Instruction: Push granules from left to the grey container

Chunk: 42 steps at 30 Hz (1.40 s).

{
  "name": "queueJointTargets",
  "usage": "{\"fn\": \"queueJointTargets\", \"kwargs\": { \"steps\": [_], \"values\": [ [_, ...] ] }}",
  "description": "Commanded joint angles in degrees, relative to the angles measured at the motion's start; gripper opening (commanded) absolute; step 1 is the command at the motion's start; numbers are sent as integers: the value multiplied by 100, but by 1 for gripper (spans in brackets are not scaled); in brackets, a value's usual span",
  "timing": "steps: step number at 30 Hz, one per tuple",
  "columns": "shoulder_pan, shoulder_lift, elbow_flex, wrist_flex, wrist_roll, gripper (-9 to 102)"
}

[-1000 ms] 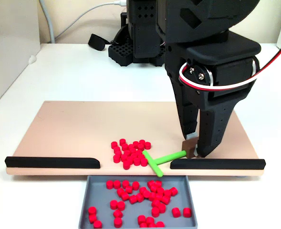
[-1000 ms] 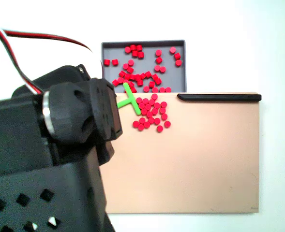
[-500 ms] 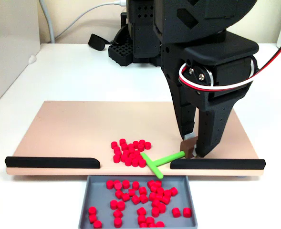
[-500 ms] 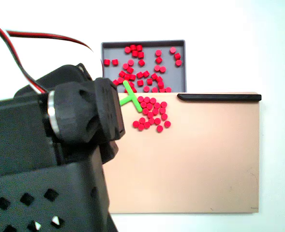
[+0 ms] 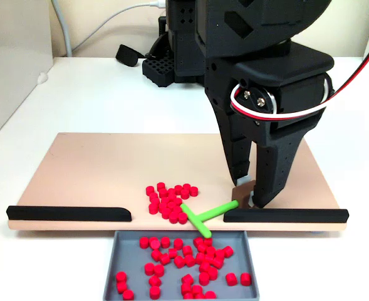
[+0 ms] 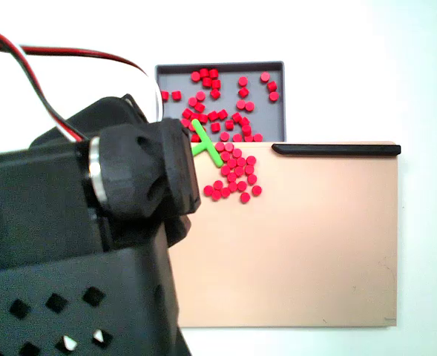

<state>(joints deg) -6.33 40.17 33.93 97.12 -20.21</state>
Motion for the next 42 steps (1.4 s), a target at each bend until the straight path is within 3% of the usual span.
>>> {"fn": "queueJointTargets", "kwargs": {
  "steps": [1, 31, 42],
  "values": [
    [53, -9, 35, 0, -18, 0],
    [-615, 1151, 202, 185, 835, 0],
    [-729, 2909, 2575, 193, 896, 0]
  ]
}}
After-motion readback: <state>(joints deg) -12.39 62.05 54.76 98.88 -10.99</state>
